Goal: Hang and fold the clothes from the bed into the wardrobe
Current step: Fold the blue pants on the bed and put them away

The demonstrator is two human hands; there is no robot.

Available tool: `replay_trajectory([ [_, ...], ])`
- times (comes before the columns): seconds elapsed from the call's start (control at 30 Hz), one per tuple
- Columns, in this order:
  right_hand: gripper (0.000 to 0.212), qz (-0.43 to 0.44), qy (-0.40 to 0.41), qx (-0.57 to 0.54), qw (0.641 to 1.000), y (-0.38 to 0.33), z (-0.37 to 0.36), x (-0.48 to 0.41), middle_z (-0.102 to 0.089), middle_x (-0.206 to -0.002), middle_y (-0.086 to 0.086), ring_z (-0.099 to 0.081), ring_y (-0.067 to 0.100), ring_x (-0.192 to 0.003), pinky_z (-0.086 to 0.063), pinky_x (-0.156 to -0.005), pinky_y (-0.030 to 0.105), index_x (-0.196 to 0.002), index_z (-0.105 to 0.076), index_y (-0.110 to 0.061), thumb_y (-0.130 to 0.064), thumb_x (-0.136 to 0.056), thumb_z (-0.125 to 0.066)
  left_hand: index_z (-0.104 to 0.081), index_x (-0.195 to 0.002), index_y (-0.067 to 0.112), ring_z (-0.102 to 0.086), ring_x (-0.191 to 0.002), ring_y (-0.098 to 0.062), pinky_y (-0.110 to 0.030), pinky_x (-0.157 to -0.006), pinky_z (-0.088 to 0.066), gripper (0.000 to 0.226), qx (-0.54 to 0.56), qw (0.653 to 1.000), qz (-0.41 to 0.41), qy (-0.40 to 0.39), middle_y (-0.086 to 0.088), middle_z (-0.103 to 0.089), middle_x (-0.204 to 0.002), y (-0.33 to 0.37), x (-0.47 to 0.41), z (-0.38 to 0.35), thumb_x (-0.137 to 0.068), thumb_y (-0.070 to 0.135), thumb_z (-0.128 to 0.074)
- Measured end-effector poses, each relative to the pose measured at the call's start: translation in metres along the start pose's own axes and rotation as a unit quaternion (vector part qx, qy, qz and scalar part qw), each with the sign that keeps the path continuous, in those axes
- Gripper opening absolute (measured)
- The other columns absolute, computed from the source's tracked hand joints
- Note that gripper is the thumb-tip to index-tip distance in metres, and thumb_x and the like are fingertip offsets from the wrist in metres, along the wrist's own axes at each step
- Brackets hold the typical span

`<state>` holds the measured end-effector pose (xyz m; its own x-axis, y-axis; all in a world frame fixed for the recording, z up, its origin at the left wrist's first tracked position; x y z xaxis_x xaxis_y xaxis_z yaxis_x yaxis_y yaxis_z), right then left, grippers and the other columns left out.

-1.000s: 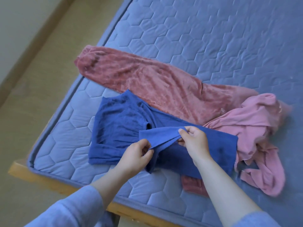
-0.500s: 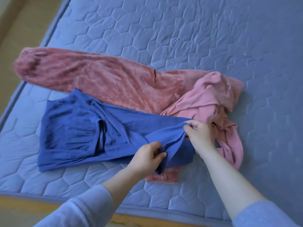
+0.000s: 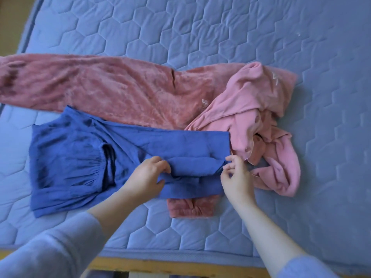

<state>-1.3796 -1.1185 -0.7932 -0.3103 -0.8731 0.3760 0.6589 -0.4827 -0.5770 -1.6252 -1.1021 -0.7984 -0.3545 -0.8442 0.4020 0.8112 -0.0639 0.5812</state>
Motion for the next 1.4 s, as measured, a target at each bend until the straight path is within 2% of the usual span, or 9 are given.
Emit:
replay_trajectory([
  [0.1, 0.051, 0.070, -0.031, 0.055, 0.996, -0.004, -0.013, 0.019, -0.056, -0.114, 0.008, -0.053, 0.017, -0.100, -0.037, -0.086, 0.015, -0.120, -0.055, -0.011, 0.012, -0.075, -0.056, -0.067, -0.106, 0.011, -0.055, -0.095, -0.030, -0.041, -0.085, -0.047, 0.037, -0.111, 0.990, -0.067, -0.052, -0.006, -0.060, -0.105, -0.009, 0.002, -0.003, -0.070, 0.005, -0.068],
  [0.2, 0.059, 0.126, -0.066, 0.191, 0.971, -0.007, -0.027, 0.022, -0.049, -0.128, 0.009, -0.045, 0.027, -0.119, -0.038, -0.100, 0.031, -0.132, -0.054, -0.012, 0.008, -0.077, -0.059, -0.065, -0.114, 0.017, -0.054, -0.103, -0.027, -0.040, -0.088, -0.045, 0.039, -0.196, 0.970, -0.118, -0.088, -0.003, -0.059, -0.115, -0.005, 0.000, -0.010, -0.076, 0.012, -0.063],
  [0.4, 0.053, 0.160, -0.083, 0.270, 0.946, -0.012, -0.041, 0.000, -0.049, -0.131, 0.008, -0.046, 0.029, -0.119, -0.038, -0.098, 0.035, -0.129, -0.060, -0.015, 0.005, -0.081, -0.055, -0.074, -0.085, 0.016, -0.062, -0.073, -0.027, -0.034, -0.063, -0.053, 0.025, -0.217, 0.945, -0.239, -0.049, -0.005, -0.065, -0.085, 0.036, -0.012, -0.022, -0.060, 0.011, -0.074],
  [0.57, 0.045, 0.205, -0.050, 0.246, 0.946, -0.014, -0.034, -0.016, -0.060, -0.114, 0.008, -0.055, 0.031, -0.106, -0.051, -0.079, 0.040, -0.111, -0.070, -0.012, 0.006, -0.069, -0.068, -0.073, -0.086, 0.020, -0.062, -0.080, -0.021, -0.031, -0.067, -0.052, 0.035, -0.274, 0.939, -0.197, -0.067, 0.000, -0.064, -0.091, 0.045, -0.032, -0.045, -0.058, 0.039, -0.083],
  [0.77, 0.026, 0.255, 0.013, 0.208, 0.944, -0.014, -0.025, -0.021, -0.065, -0.093, 0.005, -0.061, 0.030, -0.090, -0.051, -0.067, 0.033, -0.090, -0.074, -0.009, 0.002, -0.067, -0.073, -0.070, -0.072, 0.006, -0.058, -0.077, -0.031, -0.037, -0.062, -0.048, 0.005, -0.191, 0.973, -0.131, -0.021, -0.010, -0.063, -0.087, 0.047, -0.047, -0.048, -0.071, 0.009, -0.074],
  [0.9, 0.004, 0.197, 0.002, 0.092, 0.976, -0.008, -0.018, -0.020, -0.063, -0.082, 0.001, -0.056, 0.023, -0.081, -0.046, -0.071, 0.033, -0.083, -0.067, -0.007, -0.004, -0.083, -0.064, -0.065, -0.082, 0.002, -0.054, -0.082, -0.032, -0.041, -0.073, -0.046, 0.021, -0.046, 0.989, -0.141, 0.011, -0.009, -0.059, -0.088, 0.050, -0.050, -0.022, -0.094, 0.016, -0.056],
  [1.03, 0.024, 0.071, 0.016, -0.044, 0.996, 0.013, -0.007, -0.005, -0.042, -0.058, -0.005, -0.040, 0.018, -0.057, -0.027, -0.055, 0.028, -0.067, -0.048, -0.009, -0.009, -0.087, -0.061, -0.041, -0.073, 0.013, -0.039, -0.063, -0.022, -0.036, -0.059, -0.030, 0.025, 0.068, 0.992, -0.046, 0.095, 0.006, -0.041, -0.060, 0.047, -0.063, 0.027, -0.096, 0.018, -0.050],
  [1.27, 0.043, -0.062, 0.017, -0.152, 0.986, 0.051, -0.003, 0.033, -0.035, -0.046, -0.008, -0.034, 0.010, -0.052, -0.040, -0.054, 0.043, -0.056, -0.035, -0.021, -0.015, -0.090, -0.062, -0.052, -0.086, 0.007, -0.048, -0.074, -0.031, -0.037, -0.062, -0.035, 0.015, 0.008, 0.994, -0.097, 0.038, -0.004, -0.054, -0.074, 0.101, -0.110, 0.033, -0.097, 0.016, -0.048],
  [1.4, 0.043, -0.083, 0.037, -0.170, 0.981, 0.071, -0.003, 0.037, -0.039, -0.047, -0.012, -0.034, 0.004, -0.049, -0.032, -0.050, 0.019, -0.055, -0.039, -0.027, -0.015, -0.088, -0.064, -0.057, -0.097, 0.006, -0.051, -0.086, -0.030, -0.037, -0.068, -0.036, 0.016, -0.083, 0.990, -0.116, -0.021, -0.011, -0.064, -0.098, 0.122, -0.141, -0.001, -0.097, 0.014, -0.043],
])
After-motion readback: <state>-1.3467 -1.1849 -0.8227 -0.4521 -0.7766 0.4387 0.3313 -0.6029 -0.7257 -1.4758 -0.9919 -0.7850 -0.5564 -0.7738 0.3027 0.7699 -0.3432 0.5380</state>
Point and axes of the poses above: each hand's wrist, its own x-axis away from the middle knuckle, its own z-axis out of the back of the hand, y = z × x, the point moved 7 cm from there along -x, towards the middle knuckle
